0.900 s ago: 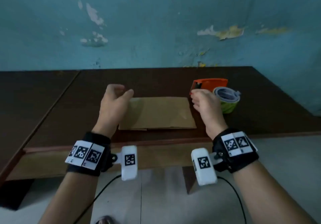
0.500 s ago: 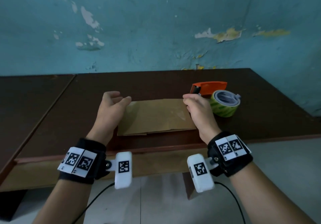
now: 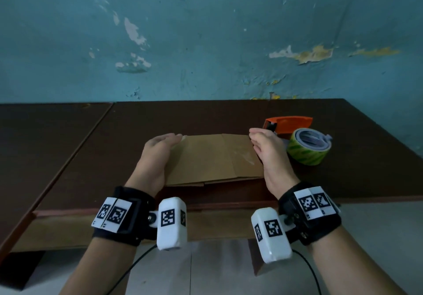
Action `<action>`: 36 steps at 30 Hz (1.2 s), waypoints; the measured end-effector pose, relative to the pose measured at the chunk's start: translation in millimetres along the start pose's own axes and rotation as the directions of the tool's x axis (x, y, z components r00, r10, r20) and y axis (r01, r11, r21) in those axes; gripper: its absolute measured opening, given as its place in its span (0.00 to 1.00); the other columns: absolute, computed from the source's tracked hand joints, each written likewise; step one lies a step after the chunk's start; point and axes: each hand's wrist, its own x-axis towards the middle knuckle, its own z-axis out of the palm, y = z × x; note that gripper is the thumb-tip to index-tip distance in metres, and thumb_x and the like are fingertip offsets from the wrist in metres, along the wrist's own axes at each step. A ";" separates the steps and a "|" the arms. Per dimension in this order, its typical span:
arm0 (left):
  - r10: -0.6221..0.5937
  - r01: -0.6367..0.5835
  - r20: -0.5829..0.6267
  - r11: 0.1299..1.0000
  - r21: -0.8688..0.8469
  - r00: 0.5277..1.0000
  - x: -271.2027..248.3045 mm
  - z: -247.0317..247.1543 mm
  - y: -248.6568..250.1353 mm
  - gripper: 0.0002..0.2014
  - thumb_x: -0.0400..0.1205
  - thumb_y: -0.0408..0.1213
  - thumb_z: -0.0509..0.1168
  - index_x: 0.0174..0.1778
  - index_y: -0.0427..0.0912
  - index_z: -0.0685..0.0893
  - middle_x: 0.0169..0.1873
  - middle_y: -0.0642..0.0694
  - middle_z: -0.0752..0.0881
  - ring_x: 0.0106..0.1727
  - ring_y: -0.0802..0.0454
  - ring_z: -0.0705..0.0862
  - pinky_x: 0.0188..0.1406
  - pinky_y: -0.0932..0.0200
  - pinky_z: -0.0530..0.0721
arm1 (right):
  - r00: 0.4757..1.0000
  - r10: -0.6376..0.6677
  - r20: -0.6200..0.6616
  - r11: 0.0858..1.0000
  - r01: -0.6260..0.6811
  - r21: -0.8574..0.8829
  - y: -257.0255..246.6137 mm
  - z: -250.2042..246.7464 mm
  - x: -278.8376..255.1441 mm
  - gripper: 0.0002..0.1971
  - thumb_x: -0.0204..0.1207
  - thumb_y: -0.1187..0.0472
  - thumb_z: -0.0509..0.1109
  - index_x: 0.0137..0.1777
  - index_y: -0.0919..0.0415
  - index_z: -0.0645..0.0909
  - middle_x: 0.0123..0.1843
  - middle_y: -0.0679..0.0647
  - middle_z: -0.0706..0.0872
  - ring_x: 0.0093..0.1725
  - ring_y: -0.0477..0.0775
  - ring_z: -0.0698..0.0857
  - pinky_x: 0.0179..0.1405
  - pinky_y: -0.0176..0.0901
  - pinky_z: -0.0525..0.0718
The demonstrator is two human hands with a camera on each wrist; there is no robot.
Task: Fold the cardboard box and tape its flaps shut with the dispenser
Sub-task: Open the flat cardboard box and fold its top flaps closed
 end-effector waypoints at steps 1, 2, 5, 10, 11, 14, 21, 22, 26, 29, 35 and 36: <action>-0.019 0.019 0.033 1.000 -0.014 0.999 -1.1 0.5 0.0 0.17 0.86 0.46 0.71 0.68 0.42 0.89 0.62 0.41 0.91 0.58 0.45 0.89 0.43 0.54 0.82 | 1.000 -0.003 -0.001 1.000 0.003 0.002 0.4 -1.1 0.0 0.15 0.82 0.57 0.66 0.67 0.56 0.84 0.67 0.52 0.85 0.71 0.51 0.81 0.73 0.46 0.76; -0.040 0.042 0.067 0.999 -0.034 0.997 -3.3 0.9 0.4 0.16 0.87 0.46 0.70 0.66 0.42 0.91 0.61 0.40 0.92 0.58 0.43 0.90 0.44 0.53 0.85 | 1.000 -0.006 -0.004 1.000 0.006 0.007 0.8 -1.9 0.2 0.17 0.82 0.56 0.66 0.68 0.56 0.84 0.67 0.51 0.84 0.71 0.50 0.81 0.72 0.45 0.76; -0.083 0.097 0.127 0.990 -0.102 0.988 -7.2 2.6 -0.4 0.17 0.87 0.48 0.69 0.66 0.43 0.91 0.61 0.39 0.92 0.55 0.41 0.91 0.37 0.52 0.90 | 1.000 -0.019 -0.010 0.999 0.019 0.026 -0.6 -3.0 -0.9 0.18 0.83 0.57 0.67 0.71 0.56 0.82 0.69 0.51 0.84 0.70 0.48 0.80 0.64 0.36 0.75; 0.050 -0.016 0.162 0.980 -0.200 0.986 -12.6 11.8 3.9 0.13 0.89 0.46 0.65 0.65 0.49 0.90 0.58 0.42 0.92 0.51 0.47 0.90 0.41 0.50 0.89 | 0.997 -0.073 -0.032 0.991 0.076 0.112 -10.0 -1.3 -6.9 0.18 0.85 0.61 0.66 0.74 0.57 0.80 0.73 0.50 0.83 0.71 0.44 0.80 0.62 0.31 0.74; 0.094 -0.058 0.166 0.976 -0.210 0.982 -12.7 12.1 5.1 0.13 0.89 0.47 0.64 0.65 0.50 0.90 0.56 0.44 0.92 0.49 0.50 0.90 0.39 0.52 0.89 | 0.995 -0.091 -0.034 0.987 0.095 0.130 -12.6 -0.3 -8.3 0.18 0.85 0.62 0.66 0.74 0.57 0.80 0.74 0.51 0.83 0.72 0.44 0.80 0.66 0.34 0.75; 0.225 -0.189 0.176 0.961 -0.203 0.958 -17.1 15.0 9.1 0.15 0.91 0.48 0.62 0.67 0.49 0.89 0.52 0.48 0.93 0.45 0.55 0.90 0.36 0.57 0.89 | 0.988 -0.146 -0.047 0.974 0.152 0.167 -19.8 1.5 -13.1 0.19 0.85 0.61 0.65 0.76 0.55 0.78 0.76 0.51 0.82 0.75 0.45 0.79 0.77 0.45 0.75; 0.450 -0.420 0.181 0.889 -0.180 0.875 -27.1 21.2 12.5 0.20 0.94 0.54 0.54 0.72 0.50 0.84 0.70 0.54 0.89 0.70 0.46 0.87 0.67 0.41 0.87 | 0.971 -0.227 -0.072 0.932 0.238 0.275 -28.9 3.4 -18.3 0.27 0.78 0.50 0.63 0.76 0.54 0.79 0.74 0.48 0.84 0.75 0.44 0.80 0.82 0.50 0.72; 0.464 -0.437 0.183 0.883 -0.172 0.867 -27.5 22.2 11.4 0.21 0.93 0.57 0.53 0.71 0.53 0.85 0.70 0.55 0.88 0.70 0.46 0.87 0.67 0.39 0.86 | 0.969 -0.237 -0.070 0.926 0.248 0.284 -29.7 3.8 -19.0 0.26 0.79 0.50 0.62 0.76 0.54 0.79 0.73 0.49 0.84 0.75 0.45 0.80 0.82 0.52 0.72; 0.511 -0.496 0.165 0.859 -0.129 0.843 -29.2 27.8 6.3 0.27 0.91 0.64 0.47 0.71 0.57 0.84 0.69 0.49 0.87 0.69 0.44 0.86 0.66 0.38 0.86 | 0.969 -0.237 -0.068 0.911 0.246 0.330 -30.8 6.3 -21.0 0.24 0.80 0.50 0.62 0.74 0.54 0.81 0.71 0.54 0.86 0.72 0.51 0.84 0.79 0.60 0.76; 0.588 -0.586 0.143 0.808 -0.063 0.796 -26.6 30.7 2.5 0.27 0.91 0.63 0.45 0.73 0.56 0.82 0.71 0.47 0.84 0.73 0.45 0.82 0.76 0.32 0.79 | 0.964 -0.256 -0.065 0.915 0.264 0.307 -29.9 7.3 -22.4 0.24 0.79 0.46 0.63 0.72 0.51 0.82 0.70 0.53 0.86 0.72 0.54 0.84 0.78 0.67 0.75; 0.664 -0.667 0.143 0.744 -0.040 0.733 -21.1 35.3 -4.3 0.25 0.92 0.56 0.46 0.74 0.48 0.79 0.70 0.45 0.81 0.73 0.48 0.80 0.78 0.38 0.77 | 0.955 -0.290 -0.058 0.906 0.294 0.305 -26.4 6.7 -21.1 0.25 0.75 0.40 0.62 0.67 0.47 0.85 0.69 0.55 0.86 0.73 0.61 0.82 0.77 0.74 0.72; 0.669 -0.669 0.141 0.741 -0.053 0.730 -19.9 35.9 -5.5 0.26 0.92 0.57 0.46 0.74 0.48 0.80 0.70 0.45 0.82 0.73 0.47 0.80 0.78 0.37 0.77 | 0.954 -0.295 -0.057 0.904 0.298 0.305 -25.9 6.2 -21.0 0.24 0.75 0.39 0.61 0.66 0.47 0.86 0.69 0.56 0.86 0.74 0.62 0.81 0.77 0.75 0.71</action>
